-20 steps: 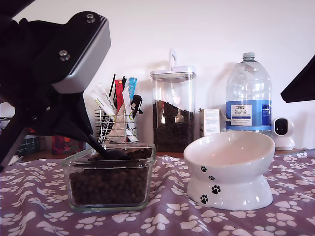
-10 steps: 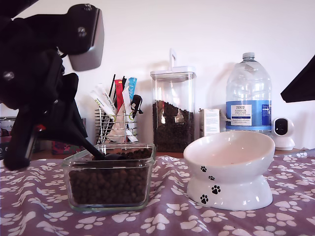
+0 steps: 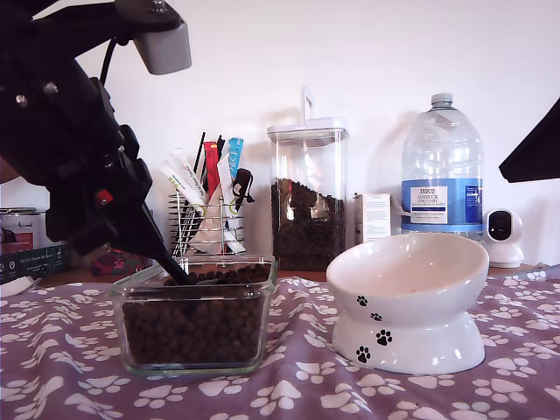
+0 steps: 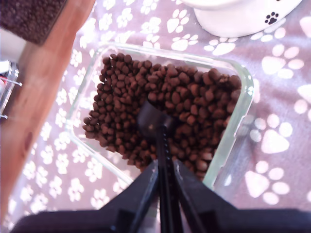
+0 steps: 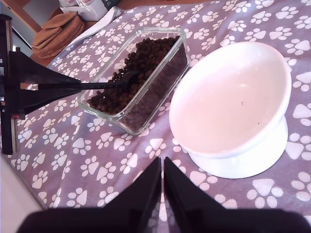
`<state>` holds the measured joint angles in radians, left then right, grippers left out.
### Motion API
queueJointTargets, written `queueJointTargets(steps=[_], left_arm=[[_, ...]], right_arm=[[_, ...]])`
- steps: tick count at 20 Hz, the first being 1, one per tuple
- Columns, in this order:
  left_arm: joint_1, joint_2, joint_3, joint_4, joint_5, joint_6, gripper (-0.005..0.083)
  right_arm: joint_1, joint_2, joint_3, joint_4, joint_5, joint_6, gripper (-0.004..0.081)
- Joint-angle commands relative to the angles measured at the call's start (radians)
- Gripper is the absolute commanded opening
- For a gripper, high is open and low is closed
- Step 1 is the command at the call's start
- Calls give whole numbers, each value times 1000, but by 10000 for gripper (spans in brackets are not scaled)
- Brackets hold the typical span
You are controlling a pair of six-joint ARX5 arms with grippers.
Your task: Measure one spoon of cat food and pour it into the food bowl
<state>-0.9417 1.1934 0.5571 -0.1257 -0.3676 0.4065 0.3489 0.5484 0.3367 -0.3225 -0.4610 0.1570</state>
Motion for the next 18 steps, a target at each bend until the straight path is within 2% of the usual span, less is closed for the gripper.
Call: queueJointTargets(steps=[1,7,13,18], left_arm=[[-6,9,-12,-26,35,-45,-20],[2,9,-12,-74,48,-219,-20],[55,9,-12,-114,61,-417,-20],[99,9,-12,-116,133,-551,-20]], right_arm=[[4,5,6,7,-1,0,-12],[4,5,6,2,-1,0,-12],[4,5,6,-5,-1,0,-12],[4,5,6,-8,-1,0,-13]])
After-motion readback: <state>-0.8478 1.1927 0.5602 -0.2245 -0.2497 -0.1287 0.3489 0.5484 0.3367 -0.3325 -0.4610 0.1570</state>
